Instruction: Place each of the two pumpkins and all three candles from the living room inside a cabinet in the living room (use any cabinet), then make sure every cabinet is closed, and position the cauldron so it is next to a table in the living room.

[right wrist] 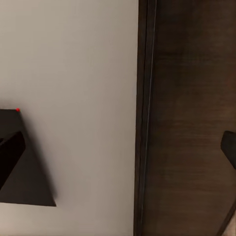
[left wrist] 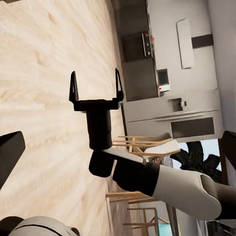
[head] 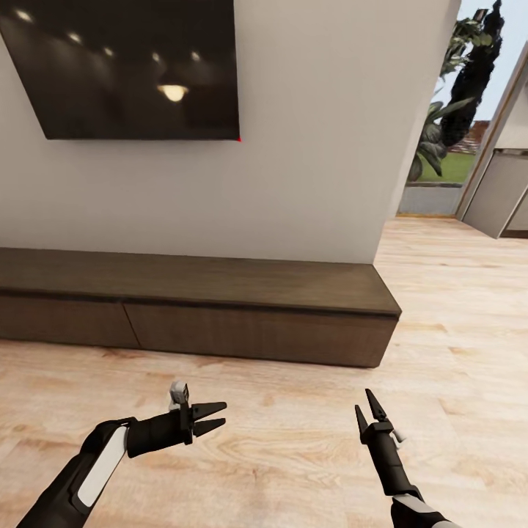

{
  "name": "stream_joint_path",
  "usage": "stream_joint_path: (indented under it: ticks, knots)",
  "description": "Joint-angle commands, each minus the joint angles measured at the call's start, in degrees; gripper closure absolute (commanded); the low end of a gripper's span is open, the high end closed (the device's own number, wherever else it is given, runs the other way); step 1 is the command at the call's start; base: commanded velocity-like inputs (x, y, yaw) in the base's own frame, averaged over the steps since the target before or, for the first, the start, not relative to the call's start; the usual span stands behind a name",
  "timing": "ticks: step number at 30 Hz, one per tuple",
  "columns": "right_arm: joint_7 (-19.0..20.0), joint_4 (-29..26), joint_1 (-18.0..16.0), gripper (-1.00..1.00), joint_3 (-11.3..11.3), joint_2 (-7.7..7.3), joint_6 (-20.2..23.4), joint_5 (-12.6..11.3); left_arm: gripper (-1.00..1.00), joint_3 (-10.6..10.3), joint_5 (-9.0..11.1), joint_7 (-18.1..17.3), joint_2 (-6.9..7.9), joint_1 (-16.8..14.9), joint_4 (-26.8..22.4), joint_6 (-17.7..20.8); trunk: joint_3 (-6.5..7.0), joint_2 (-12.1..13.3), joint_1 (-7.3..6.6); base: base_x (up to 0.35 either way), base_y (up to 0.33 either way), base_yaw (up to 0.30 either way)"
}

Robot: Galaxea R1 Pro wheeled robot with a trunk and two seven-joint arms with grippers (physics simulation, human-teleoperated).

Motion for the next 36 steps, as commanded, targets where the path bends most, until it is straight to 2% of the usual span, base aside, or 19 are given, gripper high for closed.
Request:
stream_joint_path:
  ticks: [1, 36]
  knots:
    - [0.2, 0.03, -0.03, -1.0, 0.46, -0.02, 0.61, -0.6, -1.0, -0.09, 0.14, -0.08, 0.04, -0.03, 0.01, 0.24, -0.05, -0.02, -0.01, 0.006, 0.0, 0.0]
    - [0.2, 0.03, -0.03, -1.0, 0.46, -0.04, 0.63, -0.6, -1.0, -0.1, 0.22, -0.16, 0.02, -0.03, 0.01, 0.24, -0.05, -0.02, -0.01, 0.06, 0.0, 0.0]
